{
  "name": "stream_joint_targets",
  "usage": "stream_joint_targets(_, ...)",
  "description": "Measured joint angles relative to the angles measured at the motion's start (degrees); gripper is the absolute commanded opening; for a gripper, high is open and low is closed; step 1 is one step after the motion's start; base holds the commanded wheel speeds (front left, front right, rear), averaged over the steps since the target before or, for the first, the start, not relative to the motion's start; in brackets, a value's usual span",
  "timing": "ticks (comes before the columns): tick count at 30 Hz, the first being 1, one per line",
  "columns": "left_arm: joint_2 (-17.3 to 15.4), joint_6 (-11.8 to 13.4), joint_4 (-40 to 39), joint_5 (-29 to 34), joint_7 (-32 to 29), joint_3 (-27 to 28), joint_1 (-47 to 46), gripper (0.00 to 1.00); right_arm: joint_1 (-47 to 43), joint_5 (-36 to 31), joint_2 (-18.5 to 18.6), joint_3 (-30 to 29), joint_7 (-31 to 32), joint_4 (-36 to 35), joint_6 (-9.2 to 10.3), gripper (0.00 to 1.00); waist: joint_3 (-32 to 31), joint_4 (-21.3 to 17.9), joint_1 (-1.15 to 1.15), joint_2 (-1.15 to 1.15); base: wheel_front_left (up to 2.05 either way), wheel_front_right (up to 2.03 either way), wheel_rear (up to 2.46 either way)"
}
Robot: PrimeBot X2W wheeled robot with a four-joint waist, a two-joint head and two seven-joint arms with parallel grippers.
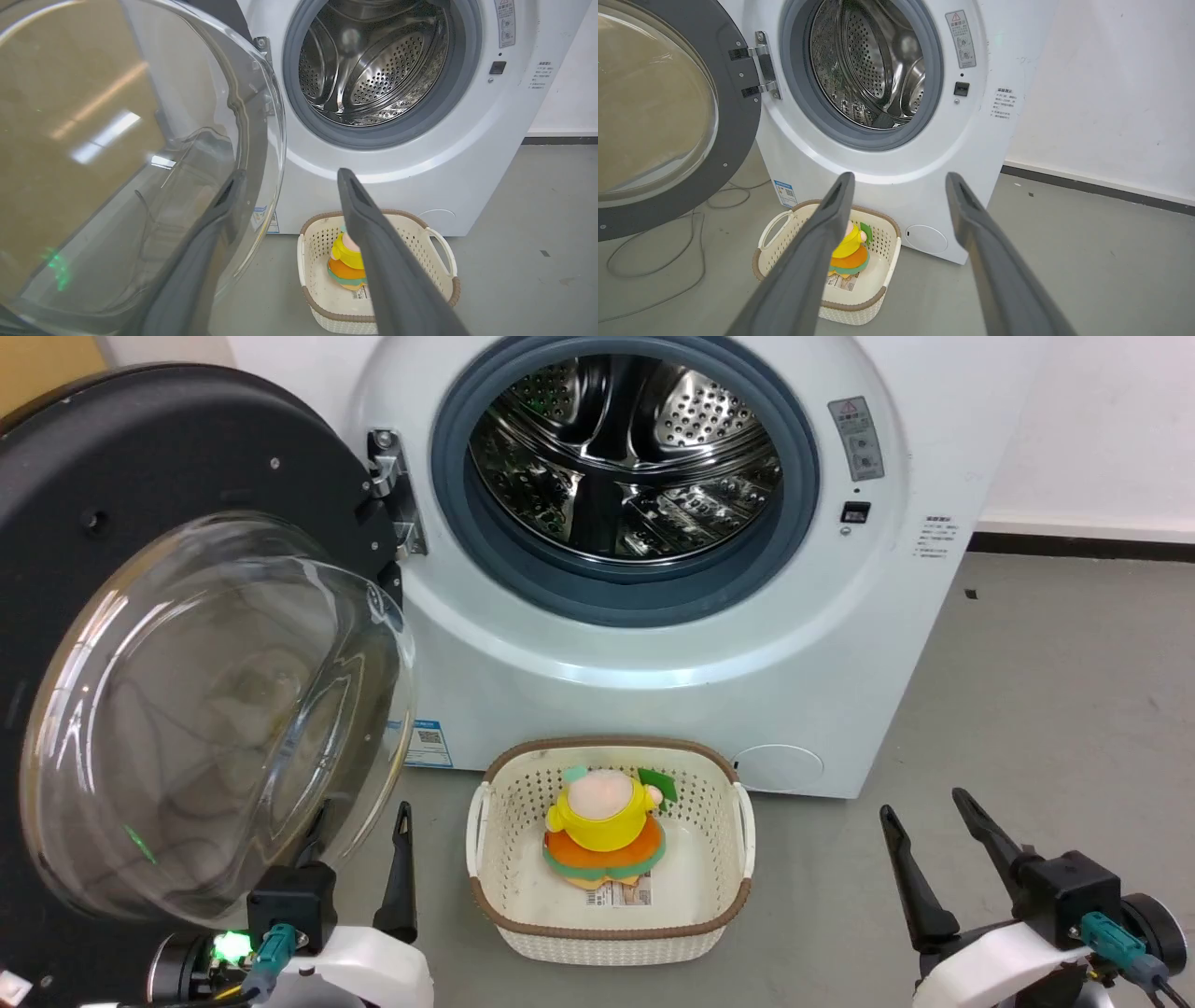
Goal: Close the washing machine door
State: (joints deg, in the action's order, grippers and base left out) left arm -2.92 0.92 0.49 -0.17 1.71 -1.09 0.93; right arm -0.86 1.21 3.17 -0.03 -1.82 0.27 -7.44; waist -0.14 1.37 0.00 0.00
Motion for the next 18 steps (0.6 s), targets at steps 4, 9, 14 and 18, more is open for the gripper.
stream_joint_targets(4,0.0,0.5,0.0,0.0,0.7,-0.2,0.0,1.00,-0.1,0.6,0.0,0.2,-0.6,0.0,0.00,1.00,-0.1,1.1,0.00,0.00,0.00,0.00,0.00)
stream_joint_targets(9,0.0,0.7,0.0,0.0,1.2,-0.5,0.0,1.00,-0.1,0.9,0.1,0.3,-1.2,0.0,0.00,1.00,-0.2,2.6,0.00,0.00,0.00,0.00,0.00)
stream_joint_targets(14,-0.2,1.1,0.0,0.0,1.9,-0.8,0.1,1.00,-0.2,0.9,0.2,0.5,-1.8,0.0,0.00,1.00,-0.3,4.3,0.00,0.00,0.00,0.00,0.00)
stream_joint_targets(18,-0.3,1.5,0.0,0.0,2.4,-1.0,0.3,1.00,-0.4,1.2,0.2,0.6,-2.3,0.0,0.00,1.00,-0.3,5.8,0.00,0.00,0.00,0.00,0.00)
